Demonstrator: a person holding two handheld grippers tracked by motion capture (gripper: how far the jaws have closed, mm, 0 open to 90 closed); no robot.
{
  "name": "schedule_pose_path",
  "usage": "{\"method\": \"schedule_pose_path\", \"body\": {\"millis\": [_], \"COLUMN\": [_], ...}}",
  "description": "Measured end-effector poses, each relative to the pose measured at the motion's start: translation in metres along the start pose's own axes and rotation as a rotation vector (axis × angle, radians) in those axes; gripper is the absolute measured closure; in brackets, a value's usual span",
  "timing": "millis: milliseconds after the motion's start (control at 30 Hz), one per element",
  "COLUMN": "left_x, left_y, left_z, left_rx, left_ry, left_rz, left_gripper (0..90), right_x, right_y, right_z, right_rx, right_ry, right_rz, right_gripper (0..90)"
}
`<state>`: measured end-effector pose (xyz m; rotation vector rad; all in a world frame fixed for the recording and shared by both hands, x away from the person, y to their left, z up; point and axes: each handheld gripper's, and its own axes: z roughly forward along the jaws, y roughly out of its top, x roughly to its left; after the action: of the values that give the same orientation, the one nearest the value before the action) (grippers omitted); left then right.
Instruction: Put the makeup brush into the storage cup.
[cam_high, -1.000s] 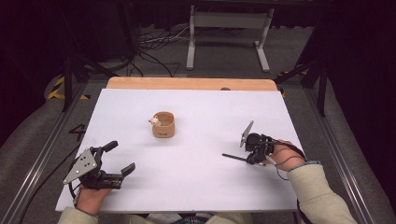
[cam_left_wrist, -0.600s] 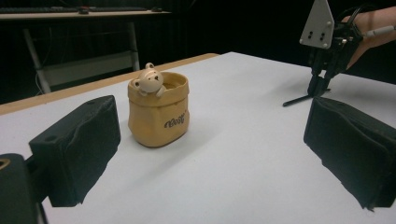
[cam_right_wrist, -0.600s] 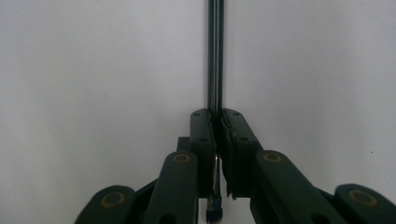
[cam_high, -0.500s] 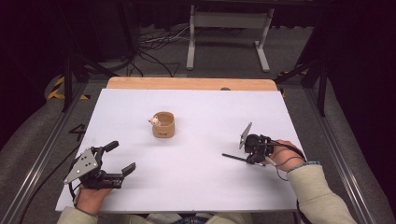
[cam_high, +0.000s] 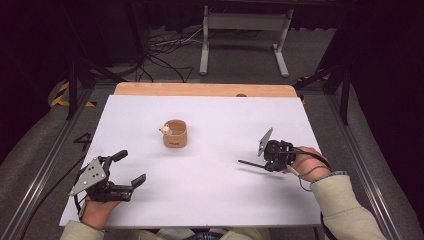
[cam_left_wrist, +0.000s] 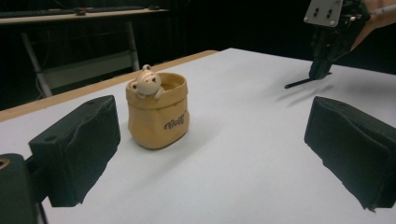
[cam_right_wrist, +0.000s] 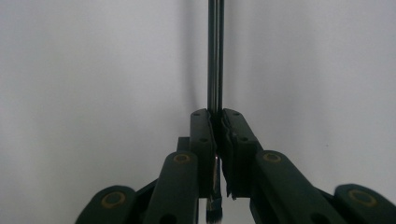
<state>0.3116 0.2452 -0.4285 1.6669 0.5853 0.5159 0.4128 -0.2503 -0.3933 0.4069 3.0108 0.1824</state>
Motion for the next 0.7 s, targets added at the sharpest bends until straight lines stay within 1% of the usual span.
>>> {"method": "schedule_pose_path", "body": {"millis": [33, 67, 100, 133, 167, 200, 267, 300, 367, 433, 467, 500, 533, 600, 667, 700], "left_x": [0.0, 0.001, 0.001, 0.001, 0.001, 0.0, -0.001, -0.002, -0.002, -0.001, -0.001, -0.001, 0.0, -0.001, -0.001, -0.002], "left_y": [0.0, 0.002, 0.003, 0.003, 0.004, 0.007, 0.008, 0.01, 0.011, 0.015, 0.016, 0.016, 0.018, 0.021, 0.023, 0.024], "left_z": [0.0, 0.001, 0.001, 0.001, 0.002, 0.003, 0.004, 0.005, 0.007, 0.01, 0.012, 0.012, 0.016, 0.022, 0.028, 0.031], "left_rx": [0.0, -0.011, -0.008, -0.008, -0.013, -0.004, -0.004, -0.006, -0.009, -0.011, -0.014, -0.014, -0.023, -0.017, -0.019, -0.015], "left_ry": [0.0, -0.019, -0.028, -0.028, -0.043, -0.067, -0.072, -0.092, -0.098, -0.118, -0.134, -0.134, -0.145, -0.151, -0.16, -0.168], "left_rz": [0.0, -0.006, -0.004, -0.004, -0.01, 0.004, 0.009, 0.009, 0.014, 0.008, 0.002, 0.002, 0.001, 0.011, 0.012, 0.015], "left_gripper": [4.1, 4.0, 4.0, 4.3, 4.3, 6.3, 6.6, 6.8, 6.9, 6.9, 7.1, 7.9, 7.9, 8.4, 8.3, 8.2], "right_x": [0.0, 0.001, 0.001, 0.002, 0.002, 0.004, 0.005, 0.008, 0.01, 0.013, 0.014, 0.015, 0.015, 0.017, 0.02, 0.021], "right_y": [0.001, 0.002, 0.002, 0.003, 0.003, 0.006, 0.007, 0.01, 0.014, 0.018, 0.019, 0.021, 0.021, 0.026, 0.031, 0.035], "right_z": [-0.002, -0.006, -0.008, -0.011, -0.011, -0.017, -0.019, -0.025, -0.029, -0.033, -0.036, -0.038, -0.038, -0.043, -0.048, -0.05], "right_rx": [0.0, -0.004, -0.008, -0.011, -0.011, -0.029, -0.035, -0.045, -0.047, -0.059, -0.067, -0.071, -0.071, -0.084, -0.08, -0.081], "right_ry": [-0.006, -0.014, -0.02, -0.022, -0.022, -0.035, -0.037, -0.043, -0.052, -0.047, -0.042, -0.038, -0.038, -0.044, -0.049, -0.048], "right_rz": [-0.002, -0.003, -0.004, -0.005, -0.005, -0.007, -0.011, -0.024, -0.032, -0.039, -0.044, -0.043, -0.043, -0.059, -0.07, -0.088], "right_gripper": [84.1, 84.1, 84.1, 84.1, 84.1, 84.1, 84.1, 84.1, 84.1, 84.1, 84.1, 84.0, 84.0, 84.1, 84.0, 84.0]}}
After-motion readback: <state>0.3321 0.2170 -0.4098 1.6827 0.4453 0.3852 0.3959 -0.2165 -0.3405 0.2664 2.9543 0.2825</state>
